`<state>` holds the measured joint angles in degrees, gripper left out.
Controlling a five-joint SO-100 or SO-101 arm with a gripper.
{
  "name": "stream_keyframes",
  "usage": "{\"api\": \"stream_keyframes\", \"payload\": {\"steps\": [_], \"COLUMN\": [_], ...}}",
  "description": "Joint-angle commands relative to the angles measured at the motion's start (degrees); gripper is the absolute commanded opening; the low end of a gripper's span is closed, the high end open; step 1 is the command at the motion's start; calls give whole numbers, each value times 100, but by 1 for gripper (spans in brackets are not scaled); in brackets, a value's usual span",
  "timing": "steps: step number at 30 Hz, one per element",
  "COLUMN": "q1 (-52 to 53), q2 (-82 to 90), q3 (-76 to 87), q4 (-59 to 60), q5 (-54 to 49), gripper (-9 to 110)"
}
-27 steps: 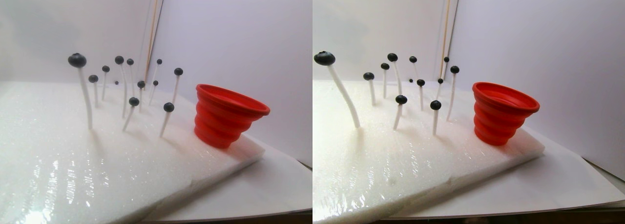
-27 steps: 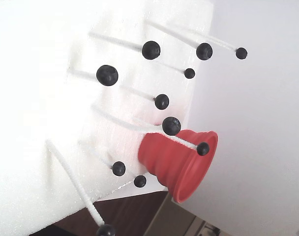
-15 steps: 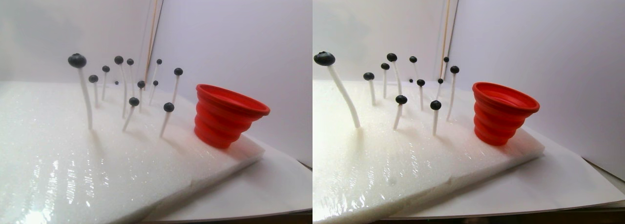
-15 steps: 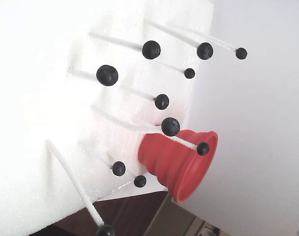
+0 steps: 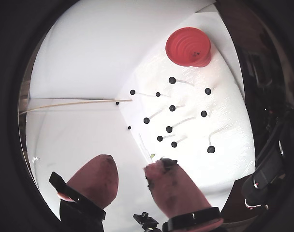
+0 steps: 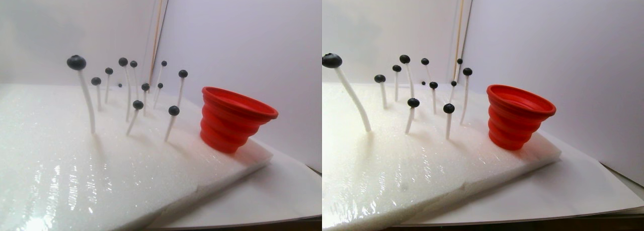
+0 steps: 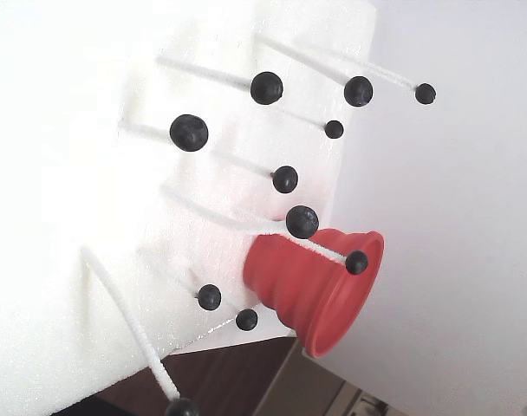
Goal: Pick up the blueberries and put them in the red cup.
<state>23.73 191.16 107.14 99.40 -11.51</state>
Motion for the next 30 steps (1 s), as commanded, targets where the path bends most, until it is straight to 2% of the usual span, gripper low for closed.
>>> {"api": "stream_keyframes", "payload": {"steps": [1,30], "q1": [-9,-264], "q2": [-35,-35], "q3": [-35,-26], "q4": [-97,-158], "q5": [0,-79], "gripper": [12,11]}}
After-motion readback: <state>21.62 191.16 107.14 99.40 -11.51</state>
